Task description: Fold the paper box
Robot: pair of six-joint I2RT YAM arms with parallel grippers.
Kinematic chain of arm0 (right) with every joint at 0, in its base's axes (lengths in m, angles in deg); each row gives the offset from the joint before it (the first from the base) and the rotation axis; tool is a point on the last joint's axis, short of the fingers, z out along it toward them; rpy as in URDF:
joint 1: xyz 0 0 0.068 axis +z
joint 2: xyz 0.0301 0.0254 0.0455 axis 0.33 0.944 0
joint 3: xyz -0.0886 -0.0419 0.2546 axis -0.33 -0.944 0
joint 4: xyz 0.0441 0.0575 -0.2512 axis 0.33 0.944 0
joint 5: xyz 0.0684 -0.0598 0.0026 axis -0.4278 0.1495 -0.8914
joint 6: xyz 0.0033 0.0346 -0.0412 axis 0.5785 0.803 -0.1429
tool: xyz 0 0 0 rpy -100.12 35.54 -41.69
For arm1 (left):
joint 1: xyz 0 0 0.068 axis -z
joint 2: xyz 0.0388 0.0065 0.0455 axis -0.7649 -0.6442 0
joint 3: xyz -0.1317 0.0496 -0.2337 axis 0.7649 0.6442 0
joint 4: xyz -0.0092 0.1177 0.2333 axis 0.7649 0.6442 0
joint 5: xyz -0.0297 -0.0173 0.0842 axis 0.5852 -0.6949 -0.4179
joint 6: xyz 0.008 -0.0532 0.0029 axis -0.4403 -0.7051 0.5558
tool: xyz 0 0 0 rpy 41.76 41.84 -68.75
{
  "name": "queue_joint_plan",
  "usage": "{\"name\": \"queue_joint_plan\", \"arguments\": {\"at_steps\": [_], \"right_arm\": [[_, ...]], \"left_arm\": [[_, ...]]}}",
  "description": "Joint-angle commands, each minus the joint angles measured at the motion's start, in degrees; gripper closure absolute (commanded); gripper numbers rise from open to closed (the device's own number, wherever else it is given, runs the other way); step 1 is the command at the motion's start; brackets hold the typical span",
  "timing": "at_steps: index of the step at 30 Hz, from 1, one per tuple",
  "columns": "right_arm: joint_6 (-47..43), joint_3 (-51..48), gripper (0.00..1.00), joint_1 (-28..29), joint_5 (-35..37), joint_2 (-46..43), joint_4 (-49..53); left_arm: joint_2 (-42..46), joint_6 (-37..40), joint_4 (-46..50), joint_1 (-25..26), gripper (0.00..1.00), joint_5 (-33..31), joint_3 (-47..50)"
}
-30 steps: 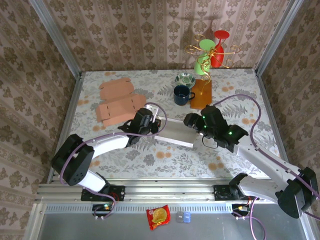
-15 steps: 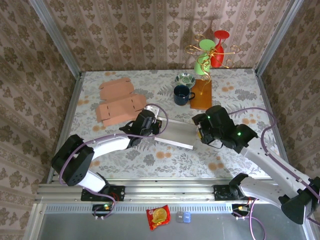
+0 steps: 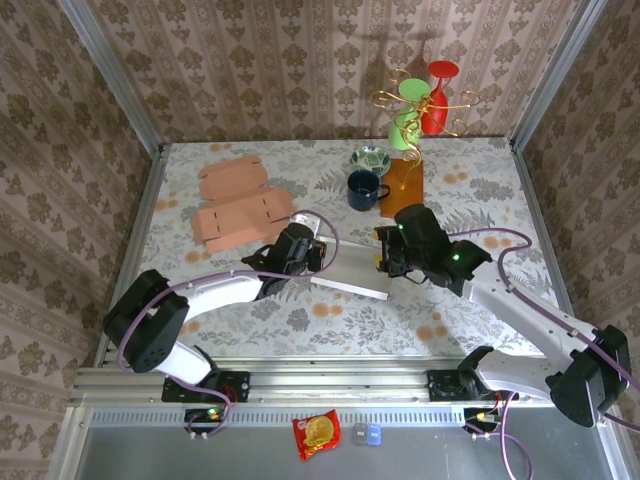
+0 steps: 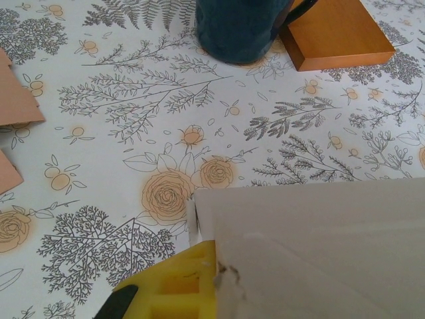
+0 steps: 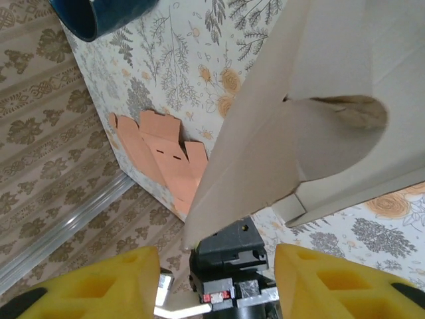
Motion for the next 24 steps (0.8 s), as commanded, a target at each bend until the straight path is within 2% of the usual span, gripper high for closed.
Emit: {"name": "queue_joint_plan", "arguments": {"at_steps": [1, 8, 12, 17, 24], "right_arm": [[2.8, 1.8, 0.57, 0.4, -0.3, 0.7, -0.7], [4.2, -1.1, 0.69, 0.3, -0.3, 1.7, -3.5], [4.3, -1.2, 0.69, 0.2, -0.9, 2.3, -3.8], [4.3, -1.1, 0.62, 0.2, -1.3, 2.3, -2.8], [4.2, -3.4, 0.62, -0.2, -0.9, 3.5, -6.5]], "left_arm": [[0.6, -1.4, 0.9, 0.7, 1.00, -1.2, 1.0], [0.5, -1.5, 0.7, 1.2, 1.00, -1.6, 0.8], [0.6, -1.5, 1.0, 1.3, 1.00, -1.8, 0.9], [0.6, -1.3, 1.2, 1.4, 1.00, -2.0, 0.7], [0.8, -1.4, 1.2, 1.3, 1.00, -2.2, 0.7]]}}
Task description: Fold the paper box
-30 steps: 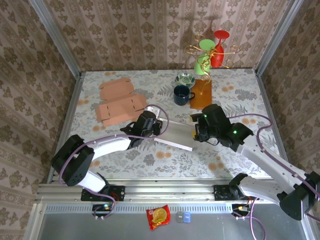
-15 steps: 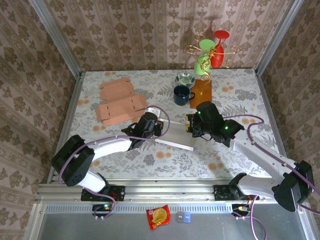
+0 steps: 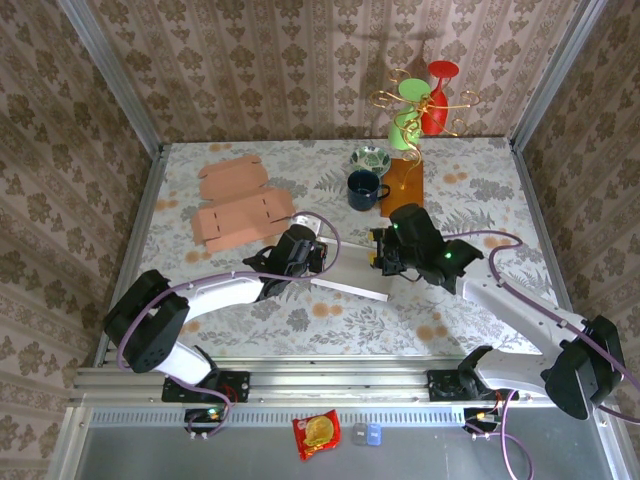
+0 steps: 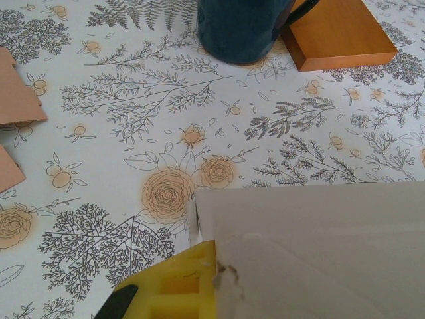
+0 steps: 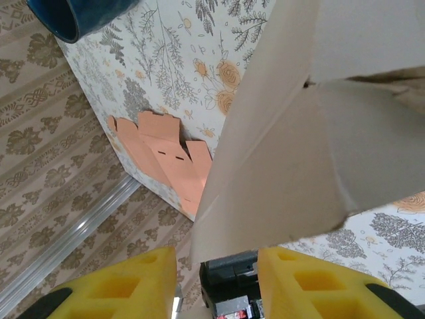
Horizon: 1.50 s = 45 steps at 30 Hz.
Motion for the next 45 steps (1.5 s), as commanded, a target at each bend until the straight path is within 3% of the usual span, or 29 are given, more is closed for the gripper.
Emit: {"name": "queue_joint_plan", "arguments": {"at_steps": [1, 9, 15, 20, 33, 39, 45], "right_arm": [[1.4, -1.7, 0.62, -0.3, 0.0, 1.4, -2.4], [0.6, -2.0, 0.73, -0.7, 0.0, 2.0, -2.3], [0.6, -4.0, 0.91, -0.9, -0.5, 1.5, -3.0], [-0.6, -5.8, 1.00, -1.3, -1.7, 0.5, -3.2], [-4.6, -11.6, 1.00, -2.9, -4.4, -1.9, -5.9], [-6.1, -12.1, 1.00, -3.2, -5.0, -2.0, -6.1], [-6.8, -12.2, 1.00, -3.3, -5.2, -1.9, -6.4]], "left_arm": [[0.8, -0.9, 1.4, 0.6, 1.00, -0.7, 0.7], [1.0, -0.8, 1.2, 0.6, 1.00, -0.6, 0.7], [1.5, -0.8, 2.1, 0.9, 1.00, -0.6, 0.5], [3.6, -1.2, 4.0, 0.9, 0.86, -0.2, 0.4], [16.2, -6.4, 15.5, 0.7, 0.58, 4.1, 0.6], [16.3, -14.5, 18.7, -5.4, 0.54, 14.7, -2.2], [4.6, -21.8, 20.6, -12.1, 0.55, 30.9, -8.5]]}}
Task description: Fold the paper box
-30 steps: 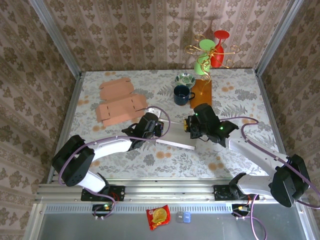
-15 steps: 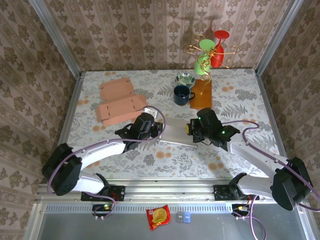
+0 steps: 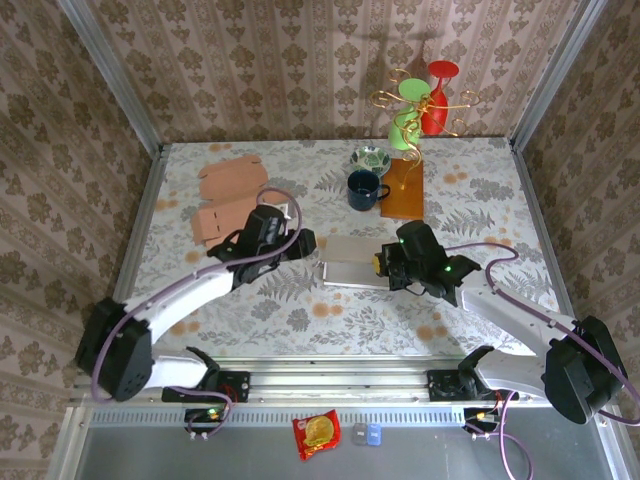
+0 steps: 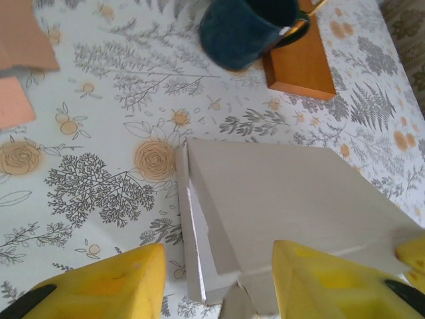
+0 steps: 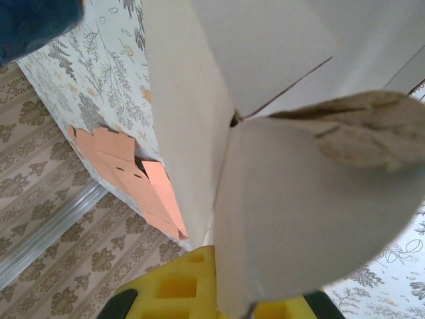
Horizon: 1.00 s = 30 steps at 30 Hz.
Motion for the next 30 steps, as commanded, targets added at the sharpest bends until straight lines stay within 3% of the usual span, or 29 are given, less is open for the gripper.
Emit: {"name": "queue_joint_plan", "arguments": {"at_steps": [1, 7, 30], "right_arm": [[-1.5, -1.0, 1.00, -0.4, -0.5, -0.5, 1.1], [-1.7, -1.4, 1.00, -0.5, -0.3, -0.8, 1.1], [-3.5, -4.6, 0.99, -1.9, -3.2, -0.8, 0.7]], "left_arm": [[-6.0, -5.7, 3.5, -1.3, 0.56, 12.8, -4.6], [-14.2, -9.4, 0.3, -1.4, 0.56, 18.9, -7.3], [-19.3, -8.4, -1.2, -0.2, 0.75, 19.7, -4.6]]}}
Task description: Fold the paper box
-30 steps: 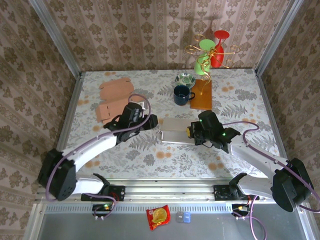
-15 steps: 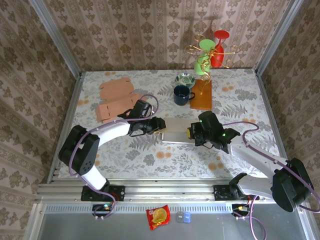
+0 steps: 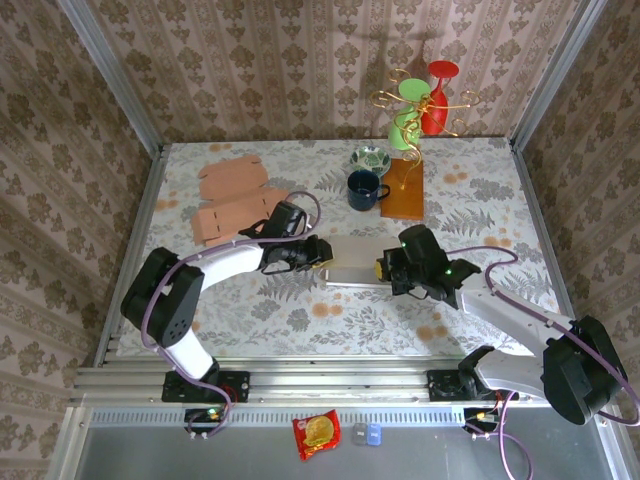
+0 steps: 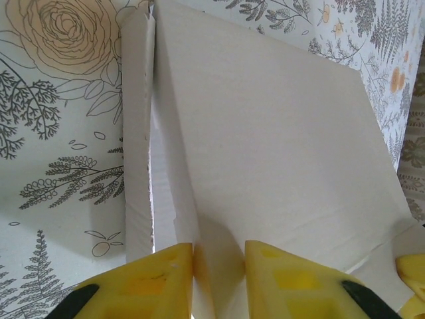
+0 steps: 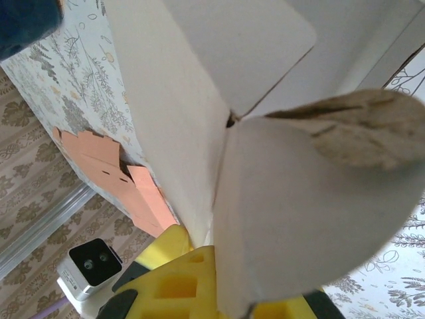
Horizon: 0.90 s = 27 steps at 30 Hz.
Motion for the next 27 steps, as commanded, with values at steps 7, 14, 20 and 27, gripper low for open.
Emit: {"name": "queue_joint_plan", "arguments": {"at_steps": [7, 14, 20, 27], "right_arm": [[-9.4, -0.9, 0.75, -3.7, -4.8, -2.0, 7.0], [-32.0, 9.4, 0.45, -8.8, -7.5, -5.0, 29.5], [-50.2, 14.3, 0.44, -14.7, -4.7, -7.6, 42.8], [-67.2, 16.7, 0.45, -22.2, -9.4, -1.6, 34.1]], "left_arm": [[-2.2, 2.5, 1.0, 0.6, 0.76, 0.0, 0.9], [-2.2, 2.8, 1.3, 0.7, 0.77, -0.3, 0.6], [-2.2, 3.2, 2.1, 0.8, 0.77, -0.3, -0.3], [-2.2, 3.5, 3.1, 1.0, 0.76, -0.3, -1.1]]}}
